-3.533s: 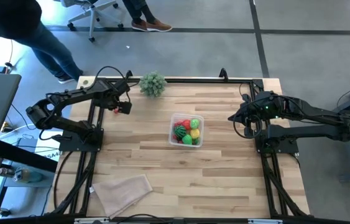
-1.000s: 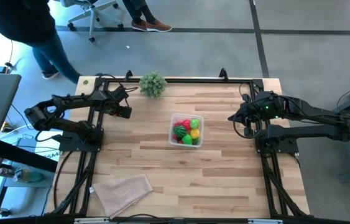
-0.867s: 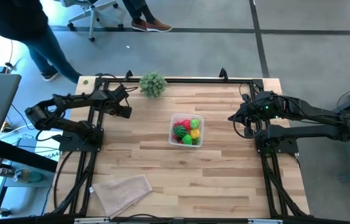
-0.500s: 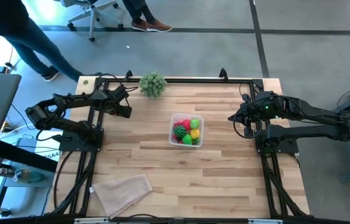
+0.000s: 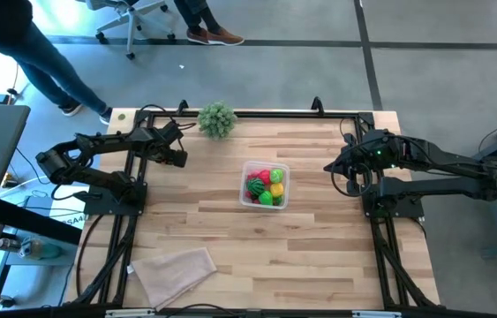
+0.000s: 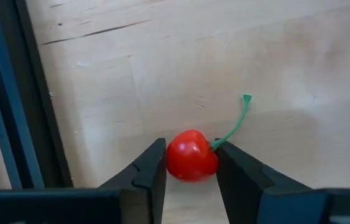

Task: Pick and placing Produce into tupperware
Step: Put the red cherry into the transparent bin

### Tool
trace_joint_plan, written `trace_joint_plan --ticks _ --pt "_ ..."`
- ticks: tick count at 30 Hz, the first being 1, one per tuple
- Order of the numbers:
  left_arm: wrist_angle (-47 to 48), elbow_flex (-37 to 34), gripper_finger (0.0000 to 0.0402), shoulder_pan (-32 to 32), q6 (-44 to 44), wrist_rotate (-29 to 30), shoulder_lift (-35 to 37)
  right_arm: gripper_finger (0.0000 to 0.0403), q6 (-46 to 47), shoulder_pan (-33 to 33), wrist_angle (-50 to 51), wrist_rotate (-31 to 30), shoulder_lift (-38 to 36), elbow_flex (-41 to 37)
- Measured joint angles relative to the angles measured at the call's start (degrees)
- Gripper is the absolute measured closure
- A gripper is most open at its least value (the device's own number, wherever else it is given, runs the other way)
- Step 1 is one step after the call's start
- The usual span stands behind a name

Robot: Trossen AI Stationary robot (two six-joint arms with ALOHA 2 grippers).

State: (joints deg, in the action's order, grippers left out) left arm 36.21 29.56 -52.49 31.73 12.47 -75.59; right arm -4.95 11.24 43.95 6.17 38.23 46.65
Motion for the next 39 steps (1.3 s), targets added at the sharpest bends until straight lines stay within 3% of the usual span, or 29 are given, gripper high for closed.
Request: trace_joint_plan --ticks 6,10,17,22,27,31,35,39 --pt "-0.13 0.0 0.0264 0.0 -0.54 -0.04 0.02 0.0401 0.0 0.0 0.0 0.0 0.0 -0.02" --pt "-0.2 0.24 0.027 -0.07 -2.11 -1.58 0.67 0.0401 0.0 0.0 0.02 0.0 -0.01 -0.02" --pt "-0.58 3.39 0.0302 -0.01 -5.1 -11.94 3.77 0.0401 0.0 -0.01 0.02 -0.01 0.0 -0.01" --pt "-3.39 5.8 0.0279 0.0 -7.64 -22.89 7.34 0.0401 0.0 0.0 0.02 0.0 -0.01 -0.02" --pt "-12.8 6.71 0.0271 0.65 -7.89 -38.75 12.32 0.0401 0.0 -0.02 0.0 0.0 -0.01 -0.01" --pt "-23.12 7.24 0.0291 4.61 -6.4 -46.69 16.17 0.0401 0.0 0.0 0.0 0.0 0.0 -0.01" --pt "-35.53 7.4 0.0297 11.53 -6.34 -48.05 18.57 0.0401 0.0 -0.02 0.0 -0.01 0.0 -0.02" --pt "-46.25 7.39 0.0278 18.68 -9.6 -47.86 18.81 0.0401 0.0 0.0 0.01 -0.01 0.0 -0.02"
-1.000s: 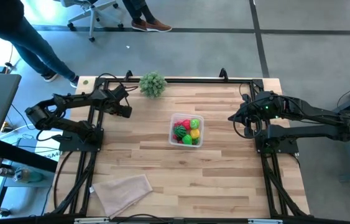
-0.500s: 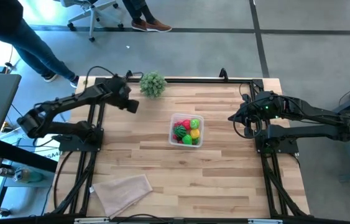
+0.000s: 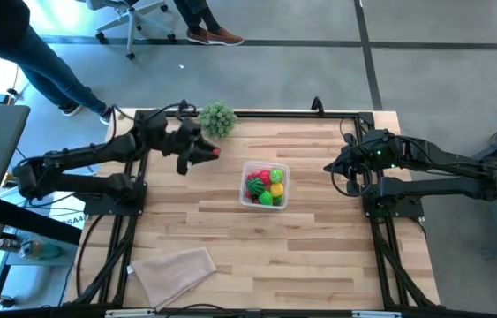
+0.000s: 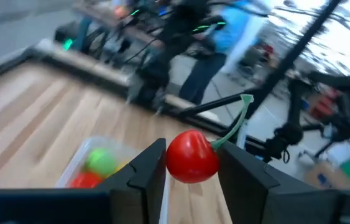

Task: Pick and placing Produce into tupperware
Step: Put the red cherry into the transparent bin

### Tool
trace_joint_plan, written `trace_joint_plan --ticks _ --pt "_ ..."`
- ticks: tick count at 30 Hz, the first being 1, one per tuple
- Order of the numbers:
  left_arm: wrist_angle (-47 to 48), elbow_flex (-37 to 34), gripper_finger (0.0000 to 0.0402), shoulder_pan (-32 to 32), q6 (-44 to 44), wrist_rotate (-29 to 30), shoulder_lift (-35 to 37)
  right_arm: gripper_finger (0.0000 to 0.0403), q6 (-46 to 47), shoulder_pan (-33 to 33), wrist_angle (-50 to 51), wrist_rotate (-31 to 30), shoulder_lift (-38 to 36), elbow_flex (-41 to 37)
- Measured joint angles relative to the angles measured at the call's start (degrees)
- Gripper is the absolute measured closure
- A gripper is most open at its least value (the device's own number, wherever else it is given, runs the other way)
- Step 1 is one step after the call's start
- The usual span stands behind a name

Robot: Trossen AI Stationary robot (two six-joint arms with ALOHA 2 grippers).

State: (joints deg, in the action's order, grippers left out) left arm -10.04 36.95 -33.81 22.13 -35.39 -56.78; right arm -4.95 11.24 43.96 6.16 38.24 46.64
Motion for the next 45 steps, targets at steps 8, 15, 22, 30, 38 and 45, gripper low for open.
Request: trace_joint_plan --ticks 8,15,22,30,38,45 --pt "2.61 6.22 0.0282 8.99 -10.37 12.77 -7.4 0.0401 0.0 0.01 0.01 0.02 -0.02 0.0" --pt "11.06 17.88 0.0289 11.93 -19.06 19.35 -24.12 0.0401 0.0 0.01 0.01 0.02 -0.02 0.0" --pt "19.9 28.69 0.0272 12.76 -23.84 21.72 -41.24 0.0401 0.0 -0.02 0.0 -0.01 0.0 -0.01" --pt "27.09 35.59 0.0291 13.32 -26.85 26.26 -52.13 0.0401 0.0 0.01 -0.02 0.01 0.0 0.0" --pt "30.83 36.33 0.0275 13.32 -26.84 29.47 -53.15 0.0401 0.0 0.01 0.01 -0.01 0.0 0.02" --pt "31.26 36.33 0.0279 13.27 -26.41 29.85 -53.15 0.0401 0.0 0.01 0.01 0.01 -0.02 0.0"
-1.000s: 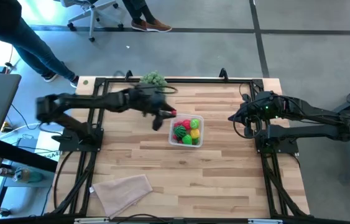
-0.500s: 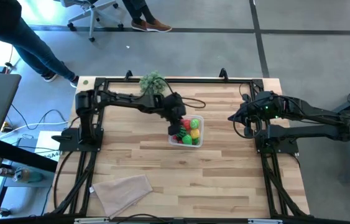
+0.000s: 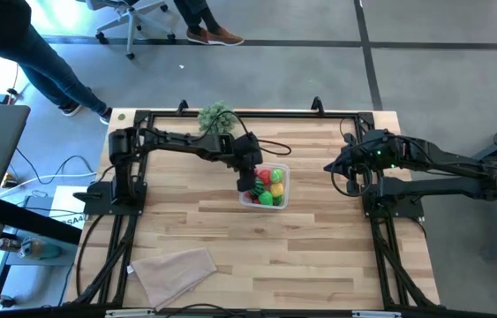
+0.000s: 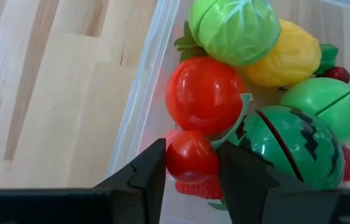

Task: Pick and placing Produce into tupperware
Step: Put the red cherry into the transparent bin, then return to Home Position

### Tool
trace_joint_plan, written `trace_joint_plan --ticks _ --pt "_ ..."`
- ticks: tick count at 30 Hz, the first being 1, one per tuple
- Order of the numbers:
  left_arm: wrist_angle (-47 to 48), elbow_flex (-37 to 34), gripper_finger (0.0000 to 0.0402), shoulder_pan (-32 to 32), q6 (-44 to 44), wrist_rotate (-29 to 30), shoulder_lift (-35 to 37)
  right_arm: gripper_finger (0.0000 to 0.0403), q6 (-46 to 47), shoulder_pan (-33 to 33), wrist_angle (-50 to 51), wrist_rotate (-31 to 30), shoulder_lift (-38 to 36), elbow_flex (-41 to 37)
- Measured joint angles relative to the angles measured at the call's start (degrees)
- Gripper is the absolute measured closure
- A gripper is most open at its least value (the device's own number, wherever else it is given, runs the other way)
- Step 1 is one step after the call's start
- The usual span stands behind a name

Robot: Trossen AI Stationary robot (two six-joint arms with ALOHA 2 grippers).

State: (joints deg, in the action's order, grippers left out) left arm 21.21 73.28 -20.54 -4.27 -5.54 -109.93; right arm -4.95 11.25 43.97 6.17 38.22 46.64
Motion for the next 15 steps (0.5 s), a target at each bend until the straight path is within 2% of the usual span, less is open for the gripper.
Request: trace_joint_plan --ticks 15 --pt "-0.06 0.0 0.022 0.03 1.38 0.01 0.04 0.0401 0.0 0.0 -0.01 0.01 0.01 0.0"
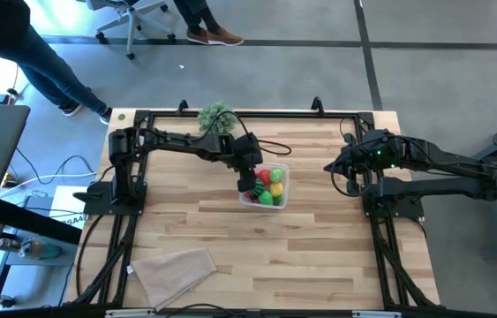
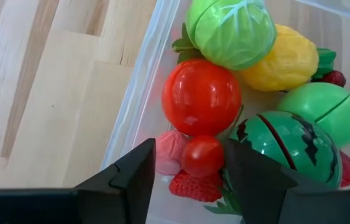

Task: Pick and placing Produce into tupperware
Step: Return to Home Position

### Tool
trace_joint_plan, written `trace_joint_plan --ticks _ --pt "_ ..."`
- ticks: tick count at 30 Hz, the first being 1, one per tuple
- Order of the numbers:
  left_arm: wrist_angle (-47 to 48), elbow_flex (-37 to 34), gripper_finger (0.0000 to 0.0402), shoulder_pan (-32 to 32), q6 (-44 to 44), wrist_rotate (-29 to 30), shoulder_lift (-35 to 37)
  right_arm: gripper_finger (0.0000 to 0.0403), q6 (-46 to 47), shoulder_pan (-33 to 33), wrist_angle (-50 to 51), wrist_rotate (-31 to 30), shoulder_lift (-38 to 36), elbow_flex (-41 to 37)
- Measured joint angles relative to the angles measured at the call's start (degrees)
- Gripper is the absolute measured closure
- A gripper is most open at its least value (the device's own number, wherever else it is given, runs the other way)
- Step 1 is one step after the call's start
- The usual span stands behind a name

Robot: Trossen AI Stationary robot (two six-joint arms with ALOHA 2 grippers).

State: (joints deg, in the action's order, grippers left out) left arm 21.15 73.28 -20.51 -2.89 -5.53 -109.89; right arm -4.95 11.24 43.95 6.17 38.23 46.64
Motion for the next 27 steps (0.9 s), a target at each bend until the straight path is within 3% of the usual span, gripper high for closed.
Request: trace_joint_plan --ticks 11,27 --pt "0.91 -0.07 0.0224 -0.04 1.87 -4.09 4.07 0.0401 0.0 -0.01 -0.01 -0.01 0.0 0.01" --pt "11.78 -0.07 0.028 3.68 3.24 -7.24 25.28 0.0401 0.0 0.0 -0.01 0.0 0.0 0.0"
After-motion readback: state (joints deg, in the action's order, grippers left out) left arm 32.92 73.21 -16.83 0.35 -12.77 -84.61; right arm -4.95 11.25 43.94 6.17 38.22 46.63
